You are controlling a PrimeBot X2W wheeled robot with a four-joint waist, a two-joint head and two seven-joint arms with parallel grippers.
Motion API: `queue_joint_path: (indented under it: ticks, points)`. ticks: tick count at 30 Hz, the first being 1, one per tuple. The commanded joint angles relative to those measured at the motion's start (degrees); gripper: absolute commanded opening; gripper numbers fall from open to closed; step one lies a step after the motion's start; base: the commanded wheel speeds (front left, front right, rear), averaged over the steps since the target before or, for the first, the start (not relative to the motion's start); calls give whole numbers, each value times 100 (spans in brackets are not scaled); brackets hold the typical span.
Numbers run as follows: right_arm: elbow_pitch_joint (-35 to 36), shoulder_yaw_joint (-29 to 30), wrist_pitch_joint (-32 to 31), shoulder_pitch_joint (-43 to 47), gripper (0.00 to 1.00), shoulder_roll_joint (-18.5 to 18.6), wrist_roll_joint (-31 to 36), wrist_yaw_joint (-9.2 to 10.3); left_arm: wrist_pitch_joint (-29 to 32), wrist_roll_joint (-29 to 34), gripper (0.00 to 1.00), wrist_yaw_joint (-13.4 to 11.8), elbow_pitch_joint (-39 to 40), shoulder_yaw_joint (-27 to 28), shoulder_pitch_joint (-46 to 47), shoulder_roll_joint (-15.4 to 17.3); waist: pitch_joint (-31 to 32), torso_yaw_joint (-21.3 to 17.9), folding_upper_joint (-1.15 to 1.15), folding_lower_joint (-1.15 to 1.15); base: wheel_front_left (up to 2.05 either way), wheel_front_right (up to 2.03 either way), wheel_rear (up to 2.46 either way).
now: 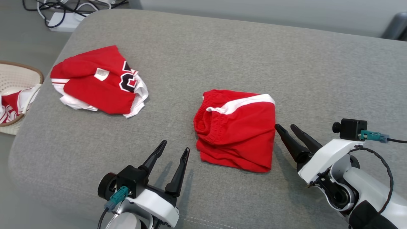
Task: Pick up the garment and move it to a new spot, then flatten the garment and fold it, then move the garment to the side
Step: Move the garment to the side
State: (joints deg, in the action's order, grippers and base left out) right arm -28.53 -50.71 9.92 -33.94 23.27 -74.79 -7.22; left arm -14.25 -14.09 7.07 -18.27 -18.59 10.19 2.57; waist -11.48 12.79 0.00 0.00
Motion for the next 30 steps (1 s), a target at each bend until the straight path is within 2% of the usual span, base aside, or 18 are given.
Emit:
queue_joint_path:
  ticks: [1, 14, 15, 16, 17, 18, 24, 30]
  points:
    - [6, -22, -14, 41, 100, 26, -47, -26, -74, 23, 100, 39, 142, 158, 174, 32, -50, 137, 0, 0, 0, 0, 0]
    - [-447, -238, -238, -155, 100, -174, -189, -26, -74, -65, 100, 40, 263, 39, 208, 32, -225, 473, 0, 0, 0, 0, 0]
    - [-459, -249, -255, -177, 95, -204, -213, -26, -74, -74, 100, 40, 279, 29, 218, 32, -255, 487, 0, 0, 0, 0, 0]
    - [-482, -262, -256, -201, 47, -231, -224, -26, -74, -82, 100, 40, 292, 20, 225, 32, -270, 495, 0, 0, 0, 0, 0]
    - [-503, -284, -262, -229, 18, -252, -223, -26, -74, -89, 100, 40, 305, 11, 234, 32, -289, 502, 0, 0, 0, 0, 0]
    - [-525, -304, -257, -256, 0, -266, -217, -26, -74, -94, 100, 40, 318, 1, 246, 32, -305, 507, 0, 0, 0, 0, 0]
    - [-541, -326, -70, -335, 0, -226, -245, -26, -74, 18, 100, 37, 409, -10, 304, 32, -307, 475, 0, 0, 0, 0, 0]
    - [-503, -365, 124, -303, 0, -148, -272, -26, -74, 195, 100, 20, 416, 110, 212, 31, -170, 208, 0, 0, 0, 0, 0]
